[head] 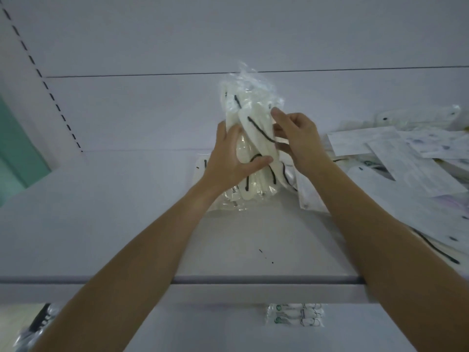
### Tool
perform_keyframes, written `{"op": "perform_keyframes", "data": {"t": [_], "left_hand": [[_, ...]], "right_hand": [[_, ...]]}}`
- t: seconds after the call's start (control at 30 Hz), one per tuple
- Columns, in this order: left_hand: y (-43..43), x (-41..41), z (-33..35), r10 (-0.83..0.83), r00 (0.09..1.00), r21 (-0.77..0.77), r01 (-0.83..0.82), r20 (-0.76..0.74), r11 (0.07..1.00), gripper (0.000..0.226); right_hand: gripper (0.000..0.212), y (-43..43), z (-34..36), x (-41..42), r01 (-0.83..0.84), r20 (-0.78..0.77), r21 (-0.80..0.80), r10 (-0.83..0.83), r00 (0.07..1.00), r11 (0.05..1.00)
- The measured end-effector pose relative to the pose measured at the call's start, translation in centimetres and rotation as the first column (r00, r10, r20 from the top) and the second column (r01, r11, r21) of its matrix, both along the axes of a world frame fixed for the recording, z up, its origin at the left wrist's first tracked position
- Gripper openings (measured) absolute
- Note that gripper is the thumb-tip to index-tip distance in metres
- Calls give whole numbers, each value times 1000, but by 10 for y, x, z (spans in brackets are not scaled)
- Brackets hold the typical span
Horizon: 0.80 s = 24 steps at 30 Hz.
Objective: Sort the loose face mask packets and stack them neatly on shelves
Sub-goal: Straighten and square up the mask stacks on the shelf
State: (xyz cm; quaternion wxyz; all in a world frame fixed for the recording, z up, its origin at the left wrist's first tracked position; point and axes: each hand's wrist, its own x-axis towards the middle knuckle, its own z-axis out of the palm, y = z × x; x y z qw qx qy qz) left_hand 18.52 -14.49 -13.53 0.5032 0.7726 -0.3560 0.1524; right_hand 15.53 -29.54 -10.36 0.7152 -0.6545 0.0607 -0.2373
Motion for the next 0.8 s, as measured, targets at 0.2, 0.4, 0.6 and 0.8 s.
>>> {"op": "perform_keyframes", "data": {"t": [0.2, 0.4, 0.6, 0.8], "left_hand": [[8, 16, 0, 167, 976, -105, -183, -142, 978, 34], [33, 32, 5, 273, 945, -346, -320, -178, 882, 97], [38, 39, 3, 361, 905, -294, -416, -225, 860, 56], [40, 45, 2, 462, 844, -269, -527, -272, 806, 45]], "right_hand": [[23, 4, -7, 5, -131, -50, -236, 123, 991, 963], [62, -14, -32, 9, -357, -502, -812, -242, 830, 461], [47, -14, -32, 8, -259, -409, -836, -235, 882, 483], [17, -17, -27, 8, 67, -165, -801, -327, 930, 595]]}}
